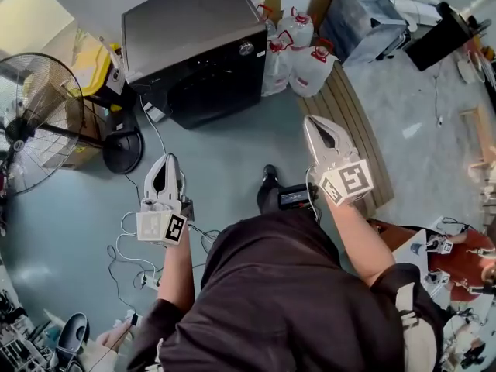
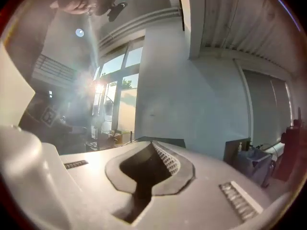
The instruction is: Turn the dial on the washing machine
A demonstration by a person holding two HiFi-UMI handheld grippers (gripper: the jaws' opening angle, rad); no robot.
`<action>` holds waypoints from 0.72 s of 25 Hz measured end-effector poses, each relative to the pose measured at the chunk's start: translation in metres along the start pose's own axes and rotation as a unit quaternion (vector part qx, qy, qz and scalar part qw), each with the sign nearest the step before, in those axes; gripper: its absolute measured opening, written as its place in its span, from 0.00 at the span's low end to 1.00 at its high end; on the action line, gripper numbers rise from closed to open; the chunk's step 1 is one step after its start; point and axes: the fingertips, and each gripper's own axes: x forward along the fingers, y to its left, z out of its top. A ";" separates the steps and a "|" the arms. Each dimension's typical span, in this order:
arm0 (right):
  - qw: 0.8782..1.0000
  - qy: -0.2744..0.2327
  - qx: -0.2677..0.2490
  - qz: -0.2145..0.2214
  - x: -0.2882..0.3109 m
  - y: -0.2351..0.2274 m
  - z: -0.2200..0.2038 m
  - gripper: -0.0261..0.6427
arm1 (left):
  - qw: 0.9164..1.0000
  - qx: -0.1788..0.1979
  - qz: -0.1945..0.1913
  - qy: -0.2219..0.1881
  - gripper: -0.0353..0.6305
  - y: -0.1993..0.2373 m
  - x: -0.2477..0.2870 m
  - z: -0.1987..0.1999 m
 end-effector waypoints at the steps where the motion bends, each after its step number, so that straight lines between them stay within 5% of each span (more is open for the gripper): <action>1: 1.000 0.000 -0.001 0.001 -0.008 0.013 -0.001 0.07 | 1.000 0.002 0.000 0.001 0.07 0.000 -0.015 -0.001; 10: 1.000 0.004 0.000 -0.001 -0.075 0.108 -0.018 0.07 | 1.000 0.012 0.019 0.000 0.07 -0.011 -0.128 -0.015; 18: 0.998 0.008 0.011 0.054 -0.098 0.147 -0.025 0.07 | 0.999 -0.009 0.051 -0.005 0.07 -0.035 -0.180 -0.029</action>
